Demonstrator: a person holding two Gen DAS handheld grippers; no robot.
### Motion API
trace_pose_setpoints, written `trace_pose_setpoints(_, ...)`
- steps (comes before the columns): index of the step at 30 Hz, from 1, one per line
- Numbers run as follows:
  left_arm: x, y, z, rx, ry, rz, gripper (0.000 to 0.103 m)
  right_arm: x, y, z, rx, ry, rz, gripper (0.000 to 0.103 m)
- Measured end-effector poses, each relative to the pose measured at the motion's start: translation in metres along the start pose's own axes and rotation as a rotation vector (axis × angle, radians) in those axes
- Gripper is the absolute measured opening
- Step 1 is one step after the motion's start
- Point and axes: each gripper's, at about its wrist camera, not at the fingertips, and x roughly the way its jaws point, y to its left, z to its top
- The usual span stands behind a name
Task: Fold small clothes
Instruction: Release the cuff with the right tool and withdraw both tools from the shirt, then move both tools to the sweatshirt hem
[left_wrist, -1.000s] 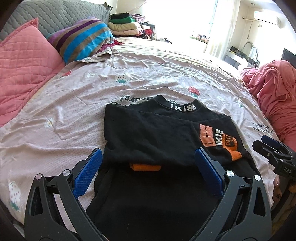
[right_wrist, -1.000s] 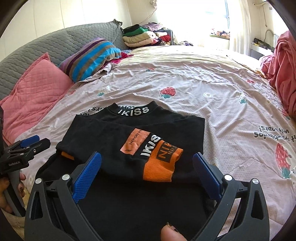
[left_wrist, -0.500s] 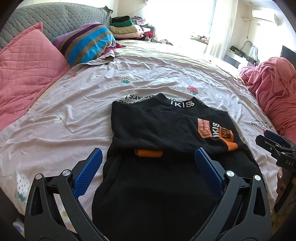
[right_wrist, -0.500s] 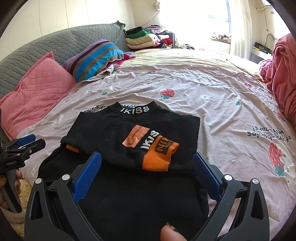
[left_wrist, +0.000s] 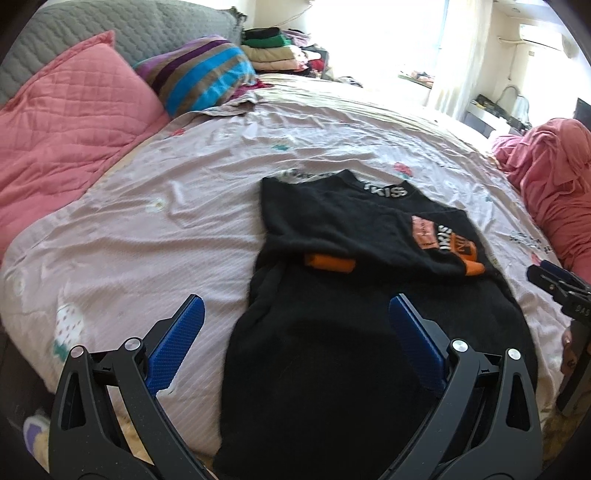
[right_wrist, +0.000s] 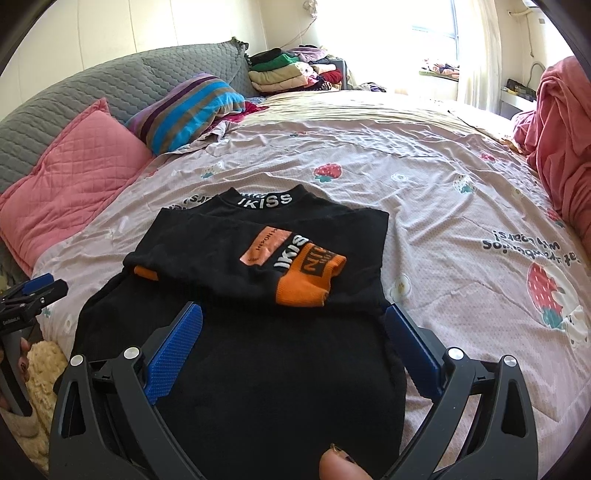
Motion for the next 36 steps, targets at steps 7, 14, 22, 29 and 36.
trace_pose_setpoints(7,-0.012,0.021,-0.017,-0.030,0.024,0.025,0.094,-0.006,-0.003,-0.011,0.010,0.009,0.014,0.098)
trace_pose_setpoints(14,-0.015,0.037,-0.042,-0.050,0.069,0.019,0.094,-0.013,-0.004,-0.020,0.001,0.011,0.012,0.098)
trace_pose_setpoints(22,-0.020,0.042,-0.059,-0.054,0.092,0.007,0.094,-0.017,-0.015,-0.031,0.024,0.021,0.014,0.098)
trace_pose_setpoints(29,-0.017,0.048,-0.071,-0.066,0.138,-0.035,0.093,-0.023,-0.020,-0.037,0.030,0.022,0.003,0.098)
trace_pose_setpoints(36,-0.008,0.052,-0.090,-0.051,0.208,-0.063,0.090,-0.028,-0.026,-0.042,0.036,0.025,-0.006,0.098)
